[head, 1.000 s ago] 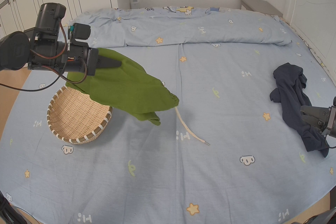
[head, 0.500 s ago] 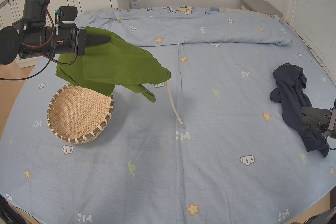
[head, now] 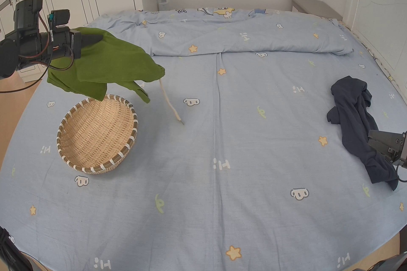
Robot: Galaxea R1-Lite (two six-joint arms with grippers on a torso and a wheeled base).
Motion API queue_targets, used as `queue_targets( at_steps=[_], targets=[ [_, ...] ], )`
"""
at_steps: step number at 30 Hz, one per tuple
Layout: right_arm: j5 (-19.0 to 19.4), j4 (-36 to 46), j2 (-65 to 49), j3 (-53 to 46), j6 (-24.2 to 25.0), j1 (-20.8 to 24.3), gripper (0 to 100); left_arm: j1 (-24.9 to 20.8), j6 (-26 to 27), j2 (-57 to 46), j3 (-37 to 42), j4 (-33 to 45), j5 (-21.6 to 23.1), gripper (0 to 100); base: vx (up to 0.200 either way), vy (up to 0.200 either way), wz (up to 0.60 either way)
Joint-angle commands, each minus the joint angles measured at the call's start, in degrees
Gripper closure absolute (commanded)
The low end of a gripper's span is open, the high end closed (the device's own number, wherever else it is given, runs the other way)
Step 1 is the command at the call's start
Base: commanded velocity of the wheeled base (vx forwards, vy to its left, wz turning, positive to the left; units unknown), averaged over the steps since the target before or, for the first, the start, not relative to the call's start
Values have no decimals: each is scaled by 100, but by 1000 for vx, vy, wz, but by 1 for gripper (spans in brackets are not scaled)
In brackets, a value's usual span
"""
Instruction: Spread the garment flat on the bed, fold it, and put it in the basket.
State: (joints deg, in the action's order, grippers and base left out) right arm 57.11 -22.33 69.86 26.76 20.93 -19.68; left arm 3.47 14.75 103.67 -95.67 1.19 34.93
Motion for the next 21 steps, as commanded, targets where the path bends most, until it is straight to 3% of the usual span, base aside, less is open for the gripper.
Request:
queue_targets(
  at_steps=[1,9,21],
  targets=[
    [2,1,-25,-13,-10,-1,0,426,54,479,-39,-119,5,100,0,0,0],
    [2,1,-34,-4,-10,8,0,531,72,584,497,-269,5,100,0,0,0],
    [10,18,-105,-48,16,60,0,1041,45,233,2852,-480,32,100,0,0,0]
  ],
)
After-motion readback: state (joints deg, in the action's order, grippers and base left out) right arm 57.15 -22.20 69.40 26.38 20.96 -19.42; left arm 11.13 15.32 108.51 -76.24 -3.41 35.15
